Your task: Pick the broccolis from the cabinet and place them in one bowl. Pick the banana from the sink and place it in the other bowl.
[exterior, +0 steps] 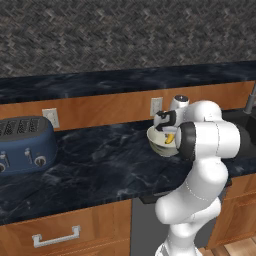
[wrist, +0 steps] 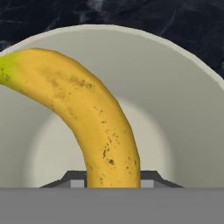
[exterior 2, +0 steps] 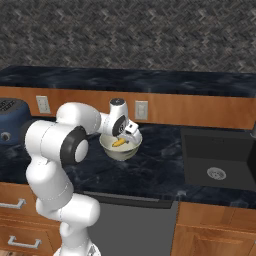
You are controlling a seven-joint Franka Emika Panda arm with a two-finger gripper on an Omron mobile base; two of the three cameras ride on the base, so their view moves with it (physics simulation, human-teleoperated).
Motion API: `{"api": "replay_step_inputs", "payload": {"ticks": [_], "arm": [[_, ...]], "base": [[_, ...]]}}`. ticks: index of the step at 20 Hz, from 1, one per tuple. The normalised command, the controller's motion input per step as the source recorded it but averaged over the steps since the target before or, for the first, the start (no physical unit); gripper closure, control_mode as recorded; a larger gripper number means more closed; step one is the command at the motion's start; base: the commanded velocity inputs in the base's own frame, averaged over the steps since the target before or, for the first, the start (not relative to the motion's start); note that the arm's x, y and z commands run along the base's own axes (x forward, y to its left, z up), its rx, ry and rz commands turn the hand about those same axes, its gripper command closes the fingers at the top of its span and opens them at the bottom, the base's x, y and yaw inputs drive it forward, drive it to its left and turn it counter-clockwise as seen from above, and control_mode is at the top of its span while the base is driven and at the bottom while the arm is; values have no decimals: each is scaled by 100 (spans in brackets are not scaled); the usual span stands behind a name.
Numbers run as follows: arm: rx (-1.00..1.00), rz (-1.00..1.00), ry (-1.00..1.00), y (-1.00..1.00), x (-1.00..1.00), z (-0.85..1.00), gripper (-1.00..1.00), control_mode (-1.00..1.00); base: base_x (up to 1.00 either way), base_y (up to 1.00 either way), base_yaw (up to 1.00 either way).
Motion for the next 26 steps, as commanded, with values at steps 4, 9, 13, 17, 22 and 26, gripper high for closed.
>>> {"api": "replay_step_inputs", "payload": {"ticks": [4, 9, 13, 17, 22, 26], "arm": [[0, 1, 5, 5, 14, -15, 100, -100], [0, 1, 2, 2, 15, -16, 100, -100], [0, 0, 2, 0, 12, -17, -100, -100], [0, 0, 2, 0, 8, -14, -100, -100], [0, 0, 2, -1, -1, -6, -100, -100], [0, -1, 8, -2, -9, 12, -100, -100]], "base": [[0, 0, 0], [0, 0, 0], [0, 0, 0], [0, 0, 0], [0, 0, 0], [0, 0, 0]]}}
